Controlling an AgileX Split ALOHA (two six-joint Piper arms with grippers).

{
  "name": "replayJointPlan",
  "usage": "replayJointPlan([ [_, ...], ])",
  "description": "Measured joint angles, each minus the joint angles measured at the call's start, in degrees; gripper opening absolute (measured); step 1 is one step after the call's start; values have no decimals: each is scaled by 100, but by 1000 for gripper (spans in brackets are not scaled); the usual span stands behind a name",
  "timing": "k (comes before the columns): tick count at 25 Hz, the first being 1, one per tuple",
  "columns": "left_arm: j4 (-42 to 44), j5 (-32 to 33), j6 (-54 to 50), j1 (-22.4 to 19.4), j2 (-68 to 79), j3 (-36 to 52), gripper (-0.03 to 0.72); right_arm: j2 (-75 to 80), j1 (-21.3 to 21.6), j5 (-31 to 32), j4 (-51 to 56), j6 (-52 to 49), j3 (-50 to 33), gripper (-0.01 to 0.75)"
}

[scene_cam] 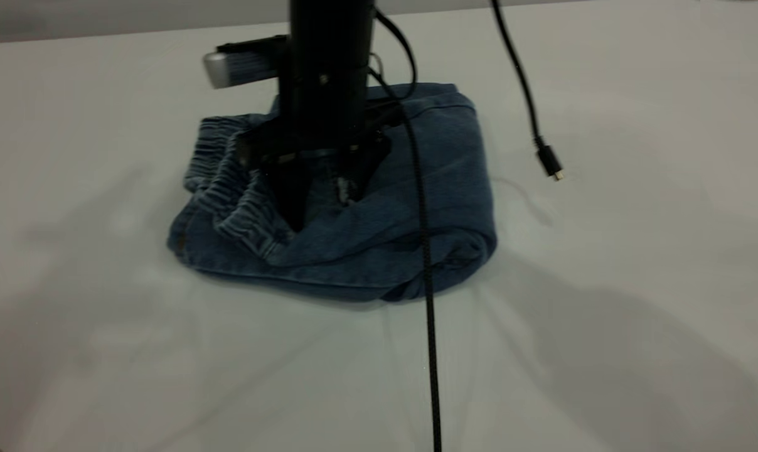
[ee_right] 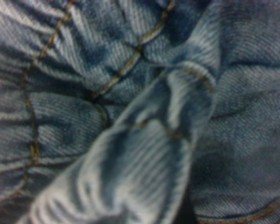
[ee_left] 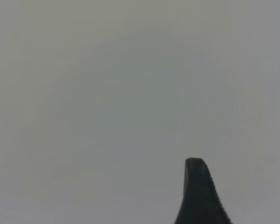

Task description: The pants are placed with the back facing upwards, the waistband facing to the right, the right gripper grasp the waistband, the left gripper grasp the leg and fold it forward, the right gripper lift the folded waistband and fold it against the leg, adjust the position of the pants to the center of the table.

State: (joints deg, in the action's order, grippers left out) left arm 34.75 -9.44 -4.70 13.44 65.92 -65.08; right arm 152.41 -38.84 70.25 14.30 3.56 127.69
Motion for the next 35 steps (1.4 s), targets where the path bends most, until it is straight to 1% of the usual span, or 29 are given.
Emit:
replayJointPlan([
  [4, 17, 0, 0, 0, 0, 0, 405, -197, 35, 9, 46, 71, -5, 459],
  [9, 23, 0, 0, 0, 0, 0, 405, -279, 30, -9, 664, 343, -5, 459],
  [12, 23, 0, 0, 0, 0, 0, 405, -294, 30, -17, 1216, 488, 0, 459],
  [16, 23, 0, 0, 0, 0, 0, 405, -515, 26, -17, 1628, 477, 0, 459],
  [24, 23, 6, -5, 0, -249, 0, 405, -1585, 19, -13, 1593, 385, 0, 459],
  [28, 23, 11, -5, 0, -503, 114, 405, -2346, 19, -13, 1573, 404, 0, 443],
  [32, 23, -6, -36, 0, -836, 166, 405, -3291, 19, -1, 1291, 426, 4, 419],
  [35, 18, 75, -36, 0, -1105, 166, 405, -3995, 19, 5, 874, 396, 4, 412],
])
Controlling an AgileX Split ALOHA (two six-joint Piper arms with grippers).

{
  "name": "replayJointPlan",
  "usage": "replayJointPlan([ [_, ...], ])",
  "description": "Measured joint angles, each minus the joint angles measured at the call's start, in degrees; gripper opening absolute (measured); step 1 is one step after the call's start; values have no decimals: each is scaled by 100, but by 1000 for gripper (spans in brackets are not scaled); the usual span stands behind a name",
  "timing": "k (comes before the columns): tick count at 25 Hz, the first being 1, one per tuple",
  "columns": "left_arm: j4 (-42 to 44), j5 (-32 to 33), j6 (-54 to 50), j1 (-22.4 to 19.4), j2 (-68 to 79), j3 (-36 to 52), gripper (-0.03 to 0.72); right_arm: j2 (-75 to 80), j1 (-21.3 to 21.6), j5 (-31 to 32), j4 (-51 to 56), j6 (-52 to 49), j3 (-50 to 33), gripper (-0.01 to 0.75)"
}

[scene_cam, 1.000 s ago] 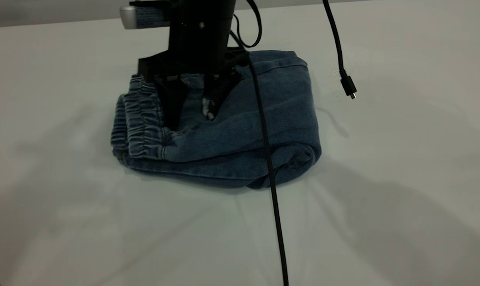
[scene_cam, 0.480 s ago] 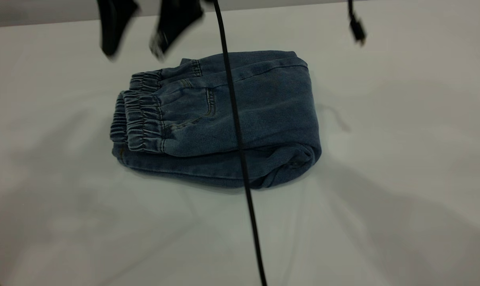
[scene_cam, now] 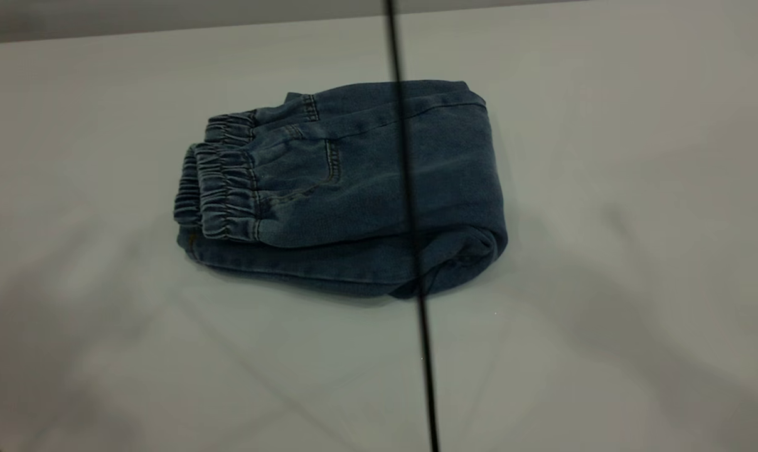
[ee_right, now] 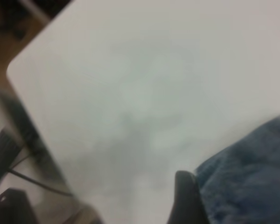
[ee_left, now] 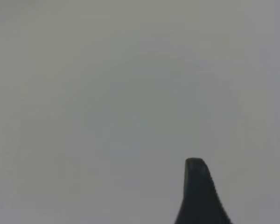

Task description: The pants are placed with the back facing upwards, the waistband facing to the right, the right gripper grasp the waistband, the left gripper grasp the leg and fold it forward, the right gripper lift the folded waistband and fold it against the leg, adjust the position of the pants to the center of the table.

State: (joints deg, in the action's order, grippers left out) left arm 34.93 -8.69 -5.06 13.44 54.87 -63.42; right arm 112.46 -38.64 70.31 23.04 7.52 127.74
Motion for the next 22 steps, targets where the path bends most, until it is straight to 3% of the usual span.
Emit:
replayJointPlan([
  [9, -53, 796, -10, 0, -944, 0, 405, -2096, -6, -1, -1538, -143, -25, 409],
  [22, -807, 3512, 0, 0, -2455, -5, 405, -4880, -16, -15, -2055, -645, -1827, 407],
])
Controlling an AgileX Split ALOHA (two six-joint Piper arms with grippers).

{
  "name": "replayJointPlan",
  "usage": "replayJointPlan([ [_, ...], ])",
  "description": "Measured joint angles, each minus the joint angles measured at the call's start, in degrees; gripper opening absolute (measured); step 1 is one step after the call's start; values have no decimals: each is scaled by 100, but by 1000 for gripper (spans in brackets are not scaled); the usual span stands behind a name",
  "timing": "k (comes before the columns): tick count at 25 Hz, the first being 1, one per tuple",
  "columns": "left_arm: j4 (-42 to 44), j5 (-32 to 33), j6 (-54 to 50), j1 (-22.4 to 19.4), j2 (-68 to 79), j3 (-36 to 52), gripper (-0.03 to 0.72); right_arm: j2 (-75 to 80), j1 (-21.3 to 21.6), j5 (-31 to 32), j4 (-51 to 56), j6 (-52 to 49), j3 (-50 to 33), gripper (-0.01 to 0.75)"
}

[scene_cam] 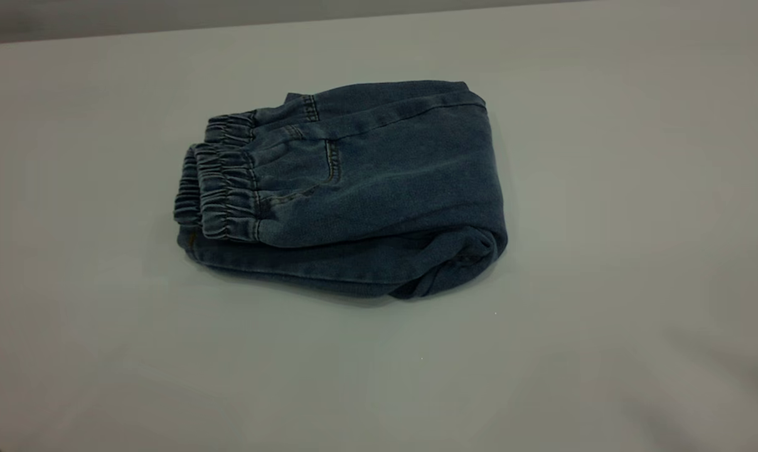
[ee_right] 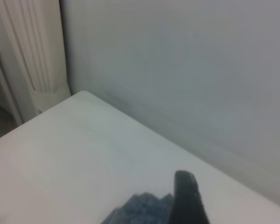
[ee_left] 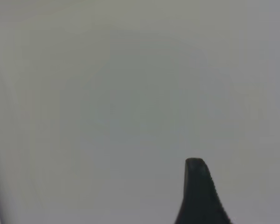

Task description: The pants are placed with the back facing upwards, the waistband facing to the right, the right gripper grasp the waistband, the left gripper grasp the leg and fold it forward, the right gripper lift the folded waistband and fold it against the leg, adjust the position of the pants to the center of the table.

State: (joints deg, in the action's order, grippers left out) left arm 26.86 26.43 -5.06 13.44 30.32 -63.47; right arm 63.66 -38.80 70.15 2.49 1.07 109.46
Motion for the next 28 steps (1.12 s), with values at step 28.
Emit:
replayJointPlan([
  [28, -2288, 3413, 1008, 1188, -718, 1755, 405, -4214, 0, -139, -569, -1164, -6119, 407],
])
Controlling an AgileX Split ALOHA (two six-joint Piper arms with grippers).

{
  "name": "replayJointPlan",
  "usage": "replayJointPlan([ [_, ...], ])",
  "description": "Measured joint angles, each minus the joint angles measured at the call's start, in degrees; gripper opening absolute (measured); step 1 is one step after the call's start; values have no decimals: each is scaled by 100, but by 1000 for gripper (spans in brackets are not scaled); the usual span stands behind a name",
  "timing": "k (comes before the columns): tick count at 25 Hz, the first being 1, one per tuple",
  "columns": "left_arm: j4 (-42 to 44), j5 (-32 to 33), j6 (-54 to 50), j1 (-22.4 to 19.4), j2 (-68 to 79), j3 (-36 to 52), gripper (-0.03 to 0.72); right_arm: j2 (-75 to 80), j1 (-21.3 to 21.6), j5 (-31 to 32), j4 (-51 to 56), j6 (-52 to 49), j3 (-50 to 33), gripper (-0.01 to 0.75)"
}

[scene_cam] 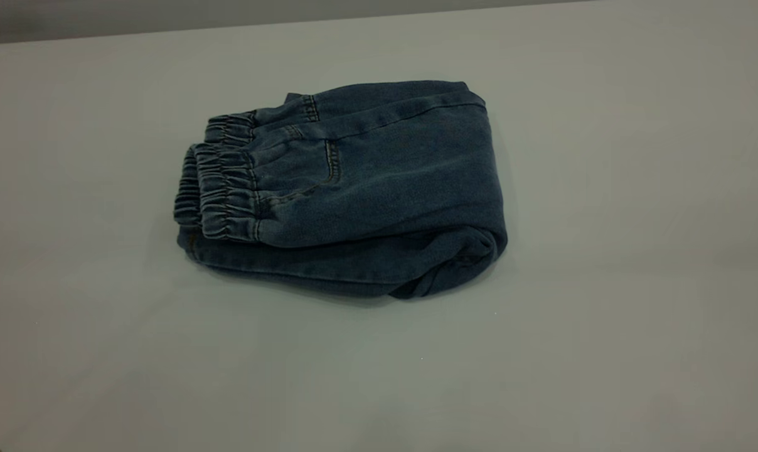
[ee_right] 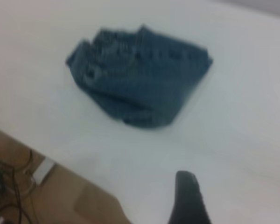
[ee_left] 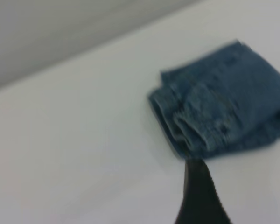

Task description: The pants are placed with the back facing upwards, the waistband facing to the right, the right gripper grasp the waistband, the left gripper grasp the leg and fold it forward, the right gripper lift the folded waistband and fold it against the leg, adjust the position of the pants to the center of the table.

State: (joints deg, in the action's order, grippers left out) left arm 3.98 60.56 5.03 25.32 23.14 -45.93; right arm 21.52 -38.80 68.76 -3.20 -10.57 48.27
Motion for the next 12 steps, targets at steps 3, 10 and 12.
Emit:
replayJointPlan([
  [3, -162, 0, -115, 0, -197, 473, 405, -133, 0, -361, 9, 6, -566, 407],
  [10, -472, -9, -135, 0, -716, 1075, 405, -362, 0, -710, 22, 23, -1678, 407],
  [12, -483, 12, -241, 0, -840, 1153, 405, -386, 0, -794, 22, 37, -1894, 407],
])
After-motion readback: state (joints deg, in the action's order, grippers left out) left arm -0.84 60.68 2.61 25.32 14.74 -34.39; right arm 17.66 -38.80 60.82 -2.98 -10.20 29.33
